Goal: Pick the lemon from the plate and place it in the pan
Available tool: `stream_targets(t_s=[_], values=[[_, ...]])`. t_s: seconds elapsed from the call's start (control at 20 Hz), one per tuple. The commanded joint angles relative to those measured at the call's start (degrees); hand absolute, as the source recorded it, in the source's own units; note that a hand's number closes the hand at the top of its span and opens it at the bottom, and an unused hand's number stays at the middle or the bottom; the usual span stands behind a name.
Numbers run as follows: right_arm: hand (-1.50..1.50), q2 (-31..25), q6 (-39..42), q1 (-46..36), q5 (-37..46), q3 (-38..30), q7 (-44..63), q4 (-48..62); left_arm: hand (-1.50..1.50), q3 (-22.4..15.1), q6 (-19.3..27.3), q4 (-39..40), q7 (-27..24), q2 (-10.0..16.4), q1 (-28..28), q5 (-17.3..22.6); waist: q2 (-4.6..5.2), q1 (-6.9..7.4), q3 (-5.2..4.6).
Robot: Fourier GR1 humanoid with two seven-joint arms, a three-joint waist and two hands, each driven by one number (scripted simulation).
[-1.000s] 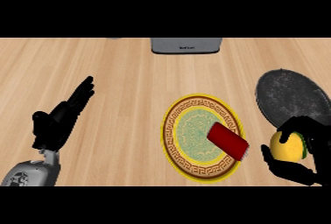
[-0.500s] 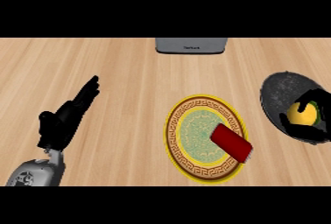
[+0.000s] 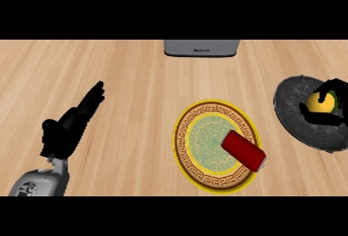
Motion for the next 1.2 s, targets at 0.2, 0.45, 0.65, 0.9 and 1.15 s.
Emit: stream_targets(t_s=[0.2, 0.45, 0.65, 0.9, 1.15], values=[[-1.5, -0.56, 7.67, -8.26, 5.31, 1.31, 8.27, 20.28, 0.0, -1.59, -0.35, -1.25, 2.26, -1.3, -1.49, -0.95, 0.51, 1.59, 0.04], [-1.5, 0.6, 11.3, -13.67, 3.55, -2.75, -2.56, 31.01, 0.0, -1.16, -0.08, 0.16, 0.3, -1.65, -2.52, -1.85, 0.96, 1.92, 0.23], [-1.5, 3.35, 14.32, -15.93, -2.22, -8.14, -5.59, 31.16, 0.0, -1.04, 0.02, 0.1, 0.85, -2.22, -2.21, -1.36, 0.99, 2.16, 0.31], [-1.5, 2.65, 22.35, -19.11, -10.41, -16.0, -9.39, 31.32, 0.0, 0.04, -0.94, 0.83, -1.19, -0.99, -1.52, -1.14, 1.05, 2.11, 0.32], [-1.5, -1.55, 34.39, -16.12, -14.46, -20.17, -13.32, 35.18, 0.0, -1.75, -0.39, -1.46, 0.85, -1.82, -0.37, -2.37, 0.95, 1.93, 0.35]])
